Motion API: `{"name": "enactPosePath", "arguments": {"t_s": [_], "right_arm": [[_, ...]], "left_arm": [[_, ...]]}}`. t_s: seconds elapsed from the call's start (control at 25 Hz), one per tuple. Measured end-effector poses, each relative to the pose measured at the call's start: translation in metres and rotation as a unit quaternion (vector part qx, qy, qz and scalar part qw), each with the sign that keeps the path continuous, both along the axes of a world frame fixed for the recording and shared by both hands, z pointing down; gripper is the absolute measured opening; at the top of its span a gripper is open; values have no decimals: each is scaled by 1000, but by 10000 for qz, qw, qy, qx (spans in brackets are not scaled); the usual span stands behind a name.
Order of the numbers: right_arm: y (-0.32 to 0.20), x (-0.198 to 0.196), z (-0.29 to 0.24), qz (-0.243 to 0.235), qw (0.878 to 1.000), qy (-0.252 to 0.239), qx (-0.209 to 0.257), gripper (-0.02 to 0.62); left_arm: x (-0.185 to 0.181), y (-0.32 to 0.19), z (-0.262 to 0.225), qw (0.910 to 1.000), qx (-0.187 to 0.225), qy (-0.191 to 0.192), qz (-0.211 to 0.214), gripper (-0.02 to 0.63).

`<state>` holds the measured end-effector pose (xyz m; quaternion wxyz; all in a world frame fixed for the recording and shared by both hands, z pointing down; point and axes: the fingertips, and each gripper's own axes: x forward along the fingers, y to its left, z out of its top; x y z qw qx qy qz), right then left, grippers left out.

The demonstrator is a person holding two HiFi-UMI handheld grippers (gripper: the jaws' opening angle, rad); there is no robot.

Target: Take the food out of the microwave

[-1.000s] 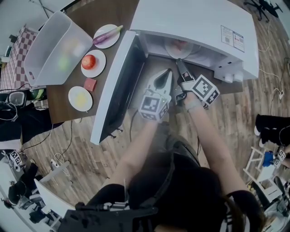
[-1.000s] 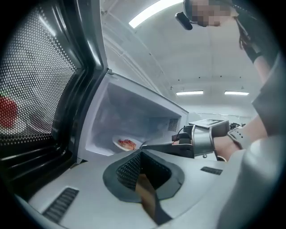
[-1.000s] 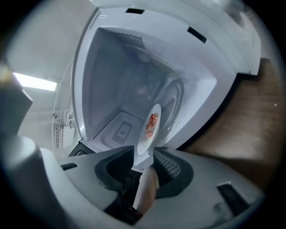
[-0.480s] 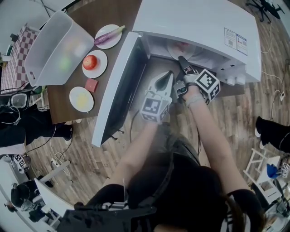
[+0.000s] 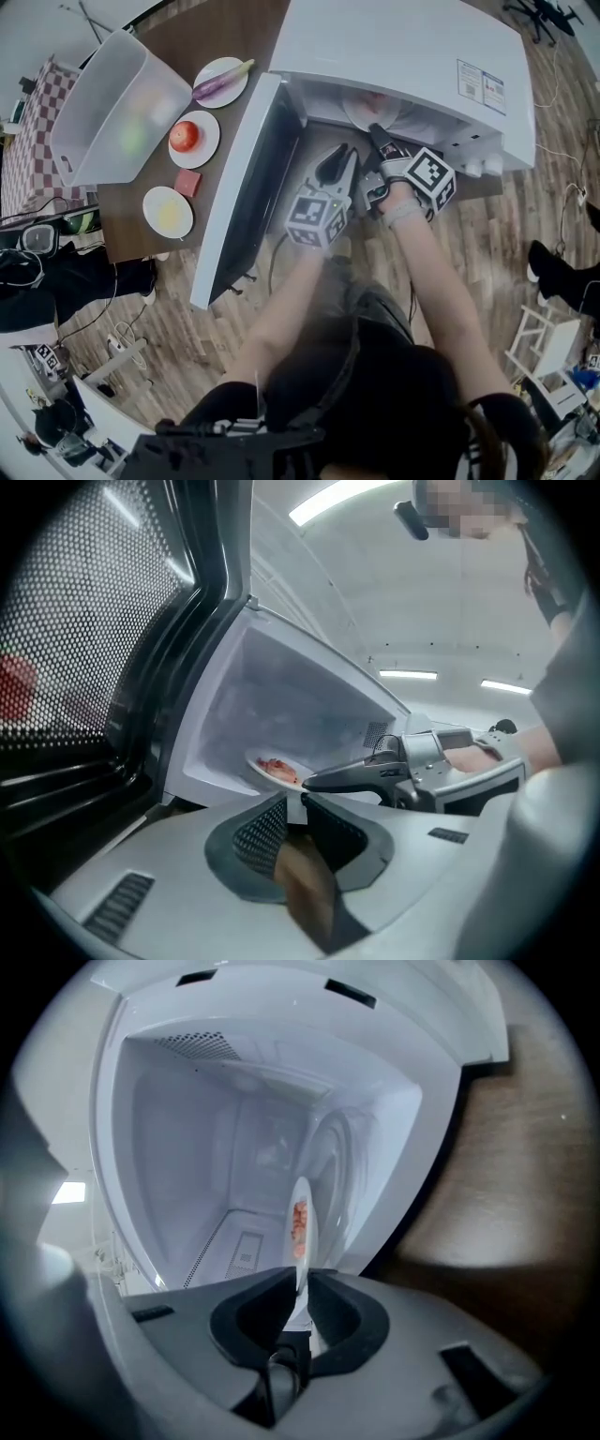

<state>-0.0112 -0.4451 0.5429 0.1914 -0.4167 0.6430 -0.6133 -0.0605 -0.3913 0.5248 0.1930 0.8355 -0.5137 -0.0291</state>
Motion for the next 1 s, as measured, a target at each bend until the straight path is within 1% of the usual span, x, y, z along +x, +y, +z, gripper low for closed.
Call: {"name": "enactPosePath", "arguments": {"t_s": [0.08,0.12,0.2,0.24,0.32,0.36,0.48,0.56,0.8,1.0], "right_arm": [[3,3,-1,3,10000,-29,45,35],[5,4,-2,6,10000,-48,68,34],[8,5,-4,7,9999,-110,127,29],[9,6,-5,2,9998,-139,162,26],[12,8,-8,-28,9995,-184,243,20],[13,9,-10,-50,9993,-213,305,17],[16,11,-13,-91,9988,-236,413,17],[19,12,-14,-87,9986,-295,428,17],[27,15,-16,-101,9982,-348,482,17],[32,20,-17,-102,9978,-395,516,18]], "left_arm": [[1,-2,1,9999,-87,104,-4,69],[1,-3,1,9998,-138,167,-9,99],[1,-5,2,9993,-245,294,-36,112],[1,-7,3,9988,-302,391,-52,112],[3,-9,3,9966,-428,704,-61,118],[5,-11,2,9947,-496,896,-51,148],[10,-15,1,9868,-714,1456,-18,158],[13,-17,0,9809,-848,1748,-1,158],[23,-19,3,9692,-1239,2129,75,158],[27,-21,7,9580,-1447,2477,10,153]]}}
